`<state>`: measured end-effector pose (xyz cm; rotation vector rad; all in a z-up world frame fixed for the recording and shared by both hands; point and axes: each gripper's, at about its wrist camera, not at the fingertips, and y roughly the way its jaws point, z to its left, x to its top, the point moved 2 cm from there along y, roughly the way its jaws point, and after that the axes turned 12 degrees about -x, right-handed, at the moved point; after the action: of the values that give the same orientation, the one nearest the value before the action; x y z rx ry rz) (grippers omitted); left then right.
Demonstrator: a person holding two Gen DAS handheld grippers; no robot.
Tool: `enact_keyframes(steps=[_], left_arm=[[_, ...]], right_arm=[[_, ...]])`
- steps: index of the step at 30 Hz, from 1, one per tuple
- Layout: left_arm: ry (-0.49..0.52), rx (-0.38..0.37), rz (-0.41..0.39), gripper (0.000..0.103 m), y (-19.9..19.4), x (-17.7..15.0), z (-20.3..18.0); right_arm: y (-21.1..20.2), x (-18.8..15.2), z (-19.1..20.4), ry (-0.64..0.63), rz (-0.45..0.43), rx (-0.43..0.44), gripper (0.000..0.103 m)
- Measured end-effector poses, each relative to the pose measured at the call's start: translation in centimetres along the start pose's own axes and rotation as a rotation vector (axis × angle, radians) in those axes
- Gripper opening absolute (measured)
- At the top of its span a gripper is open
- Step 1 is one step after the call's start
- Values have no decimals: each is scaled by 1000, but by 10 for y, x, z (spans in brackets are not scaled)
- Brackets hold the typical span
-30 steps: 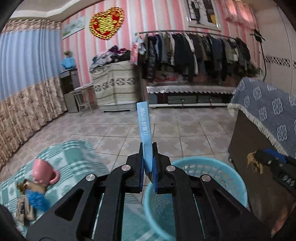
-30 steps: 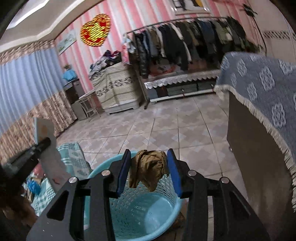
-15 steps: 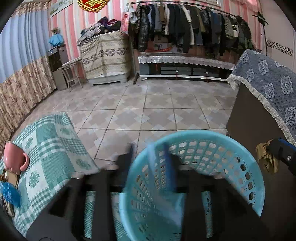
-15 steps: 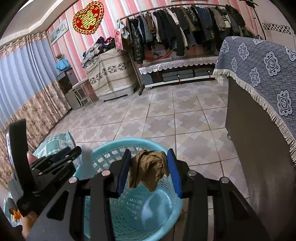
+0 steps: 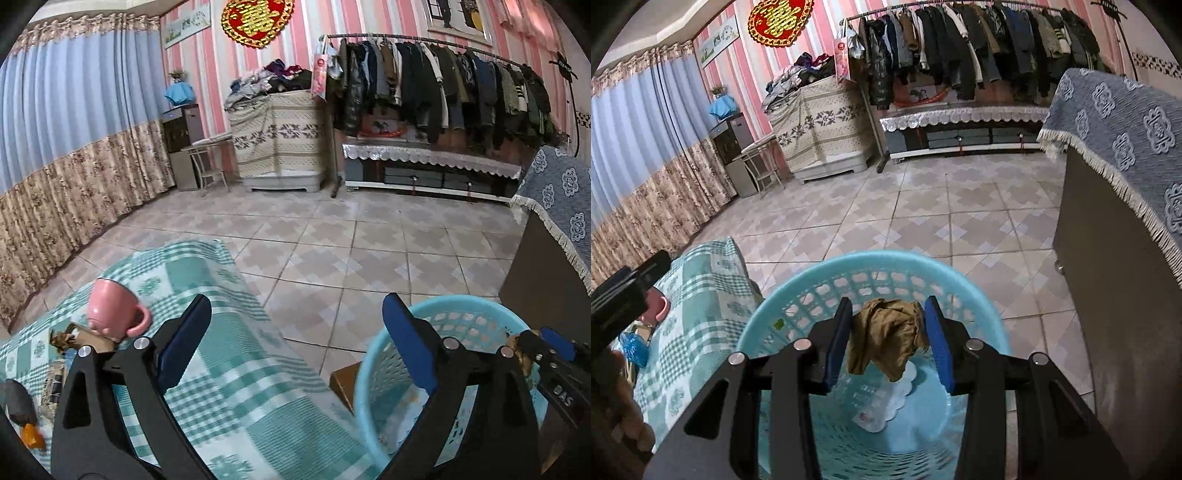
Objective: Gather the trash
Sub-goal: 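Open the right tool to drop the brown cloth into the basket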
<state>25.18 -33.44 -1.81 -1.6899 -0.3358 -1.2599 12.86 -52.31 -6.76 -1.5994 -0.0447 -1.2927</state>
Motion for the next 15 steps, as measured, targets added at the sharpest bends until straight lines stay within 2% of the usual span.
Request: enact_keyframes(steps=[5, 7, 8, 9, 11, 15], left_arm=[[-10, 28, 2, 96, -6, -3, 8], [-6, 39, 3, 96, -9, -5, 11], [-7, 43, -2, 96, -12, -5, 12], [-8, 46, -5, 96, -14, -5, 14], [-12, 55, -13, 96, -20, -4, 17], [-22, 75, -40, 96, -37, -2, 23]], right_arm=[[3, -5, 16, -37, 3, 2, 43], [1, -5, 17, -30, -2, 5, 52], [0, -4, 16, -28, -6, 4, 66], [-2, -4, 16, -26, -14, -2, 74], [-5, -3, 15, -24, -24, -7, 74], [-13, -2, 13, -5, -39, -6, 85]])
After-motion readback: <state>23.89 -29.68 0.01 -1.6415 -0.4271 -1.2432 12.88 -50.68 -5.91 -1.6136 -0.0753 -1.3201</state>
